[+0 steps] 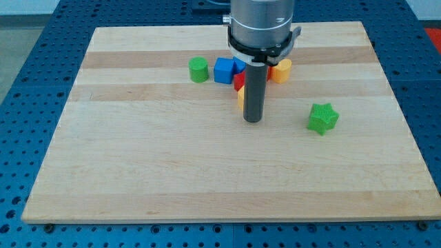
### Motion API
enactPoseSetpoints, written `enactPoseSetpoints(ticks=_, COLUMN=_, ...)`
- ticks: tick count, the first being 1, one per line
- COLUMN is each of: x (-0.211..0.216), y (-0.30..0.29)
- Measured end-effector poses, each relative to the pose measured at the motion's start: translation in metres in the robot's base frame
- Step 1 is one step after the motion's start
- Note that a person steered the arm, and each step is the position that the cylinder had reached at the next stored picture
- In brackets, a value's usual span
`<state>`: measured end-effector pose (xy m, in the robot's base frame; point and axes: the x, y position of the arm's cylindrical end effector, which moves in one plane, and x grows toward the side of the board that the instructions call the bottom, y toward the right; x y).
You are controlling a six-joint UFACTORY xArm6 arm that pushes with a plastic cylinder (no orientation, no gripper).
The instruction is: Move the green star to the bottom right of yellow hexagon
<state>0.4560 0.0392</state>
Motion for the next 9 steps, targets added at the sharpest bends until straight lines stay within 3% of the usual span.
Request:
enactPoseSetpoints(ticks=2, x=0.113, y=0.032)
enactPoseSetpoints(ticks=3, x=0.138, y=0.107)
enactPoseSetpoints(ticks=5, x=0.105, y=0.252)
enactPoseSetpoints(ticks=6, x=0.073, y=0.26)
enactPoseSetpoints(ticks=9, x=0.012, y=0.135)
